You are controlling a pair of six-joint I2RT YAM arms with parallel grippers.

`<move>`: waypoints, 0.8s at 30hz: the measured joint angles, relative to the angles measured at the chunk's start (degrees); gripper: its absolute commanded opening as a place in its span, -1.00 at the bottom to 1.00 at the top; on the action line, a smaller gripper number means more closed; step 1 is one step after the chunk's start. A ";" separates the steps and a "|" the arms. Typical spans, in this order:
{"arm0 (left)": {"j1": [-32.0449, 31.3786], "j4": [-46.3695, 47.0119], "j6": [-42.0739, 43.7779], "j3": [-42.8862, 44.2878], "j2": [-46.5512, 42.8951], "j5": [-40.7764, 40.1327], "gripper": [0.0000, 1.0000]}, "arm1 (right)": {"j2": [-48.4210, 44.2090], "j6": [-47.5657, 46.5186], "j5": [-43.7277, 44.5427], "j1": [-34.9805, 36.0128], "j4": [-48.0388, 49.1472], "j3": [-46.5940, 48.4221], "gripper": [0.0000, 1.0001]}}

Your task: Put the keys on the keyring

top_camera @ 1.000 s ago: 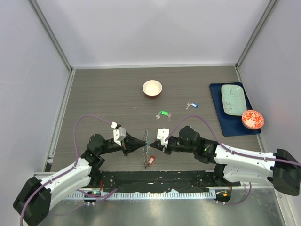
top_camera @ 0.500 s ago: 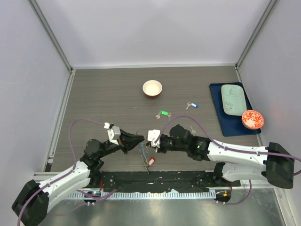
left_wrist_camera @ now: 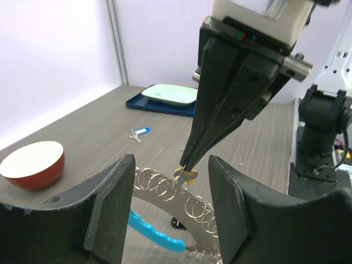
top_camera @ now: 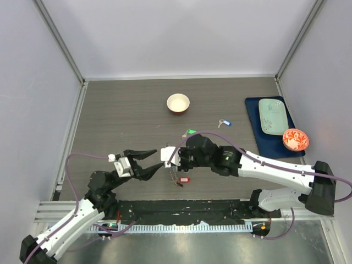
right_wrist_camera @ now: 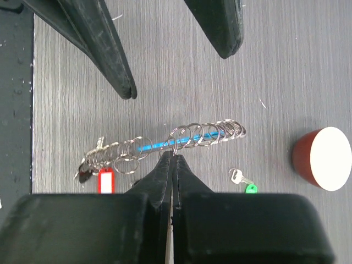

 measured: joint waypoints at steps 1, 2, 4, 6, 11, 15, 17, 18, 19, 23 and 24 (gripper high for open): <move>0.00 -0.57 1.09 0.00 -0.11 0.42 0.21 | 0.35 -0.81 -0.02 0.00 -1.51 0.96 -0.99; 0.00 -1.09 2.25 0.00 0.15 0.96 0.22 | 0.72 -1.46 -0.07 0.07 -3.15 1.92 -0.99; 0.00 -1.77 4.28 0.00 1.68 2.36 0.20 | 1.40 -2.58 -0.15 0.33 -5.57 3.43 -0.98; 0.00 -2.03 6.54 0.02 5.53 4.59 0.09 | 1.99 -3.37 -0.39 0.76 -7.54 4.44 -0.99; 0.00 -5.09 11.54 1.18 16.26 10.64 -0.17 | 2.29 -4.81 -1.09 1.25 -10.84 4.74 -0.99; 0.00 -7.45 14.91 4.68 21.27 14.51 -0.19 | 2.27 -5.57 -1.60 1.29 -12.04 4.74 -0.99; 0.00 -7.39 15.58 5.57 21.75 15.89 -0.23 | 2.16 -5.62 -1.73 1.29 -12.22 4.74 -0.98; 0.00 -7.37 15.85 5.86 21.92 16.50 -0.24 | 2.12 -5.62 -1.79 1.29 -12.28 4.74 -0.99; 0.00 -7.26 16.33 6.03 22.23 17.18 -0.25 | 2.08 -5.62 -1.88 1.29 -12.35 4.74 -0.99; 0.00 -7.19 16.79 6.45 23.78 19.28 -0.27 | 2.03 -5.64 -2.23 1.44 -12.48 4.74 -0.99; 0.00 -7.17 16.81 6.64 24.35 19.65 -0.28 | 2.03 -5.64 -2.38 1.51 -12.48 4.74 -0.99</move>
